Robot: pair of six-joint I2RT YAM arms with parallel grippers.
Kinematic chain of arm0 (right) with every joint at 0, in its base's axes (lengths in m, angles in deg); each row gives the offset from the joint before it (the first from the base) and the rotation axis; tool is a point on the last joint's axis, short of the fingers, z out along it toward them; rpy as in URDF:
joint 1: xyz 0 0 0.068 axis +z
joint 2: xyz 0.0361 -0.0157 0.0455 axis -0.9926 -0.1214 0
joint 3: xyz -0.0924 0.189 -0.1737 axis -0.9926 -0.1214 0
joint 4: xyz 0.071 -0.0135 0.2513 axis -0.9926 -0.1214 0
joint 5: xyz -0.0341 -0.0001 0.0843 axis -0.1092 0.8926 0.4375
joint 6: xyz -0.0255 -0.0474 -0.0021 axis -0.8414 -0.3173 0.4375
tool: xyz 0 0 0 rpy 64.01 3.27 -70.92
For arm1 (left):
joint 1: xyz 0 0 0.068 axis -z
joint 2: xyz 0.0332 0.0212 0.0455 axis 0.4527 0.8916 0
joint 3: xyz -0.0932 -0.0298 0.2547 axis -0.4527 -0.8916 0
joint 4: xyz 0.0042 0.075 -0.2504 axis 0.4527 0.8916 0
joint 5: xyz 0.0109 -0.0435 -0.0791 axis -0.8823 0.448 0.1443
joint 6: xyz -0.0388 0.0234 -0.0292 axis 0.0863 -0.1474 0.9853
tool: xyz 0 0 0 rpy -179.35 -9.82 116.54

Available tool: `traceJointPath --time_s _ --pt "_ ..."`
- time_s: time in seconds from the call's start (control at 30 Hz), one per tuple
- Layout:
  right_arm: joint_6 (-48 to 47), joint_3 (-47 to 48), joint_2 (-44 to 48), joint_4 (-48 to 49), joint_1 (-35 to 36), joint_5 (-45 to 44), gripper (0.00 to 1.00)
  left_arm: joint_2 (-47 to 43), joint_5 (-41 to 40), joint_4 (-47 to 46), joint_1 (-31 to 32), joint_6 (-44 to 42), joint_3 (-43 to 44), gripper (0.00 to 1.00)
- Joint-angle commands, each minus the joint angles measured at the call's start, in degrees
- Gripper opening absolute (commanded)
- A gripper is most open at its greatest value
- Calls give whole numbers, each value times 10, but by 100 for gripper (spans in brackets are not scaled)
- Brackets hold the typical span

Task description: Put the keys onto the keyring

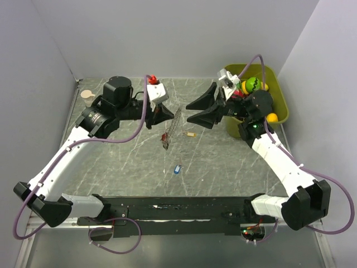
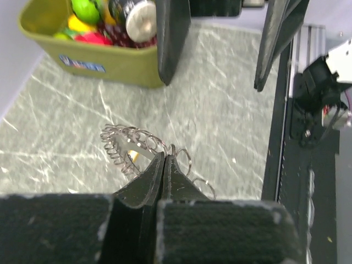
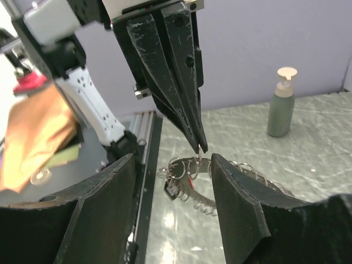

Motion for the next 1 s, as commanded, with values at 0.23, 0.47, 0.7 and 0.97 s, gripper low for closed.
traceJointPath --time_s 0.23,0.47,0.7,0.97 --pt "-141 60 -38 -170 60 2 55 20 -18 85 16 -55 71 1" --pt "-134 56 -48 -167 73 -24 50 16 -9 68 21 -47 60 1" --pt "-137 54 -52 -171 74 -40 43 12 -9 60 24 -41 59 1" --pt "-155 57 -57 -199 74 -22 0 -5 -11 25 24 -34 45 1"
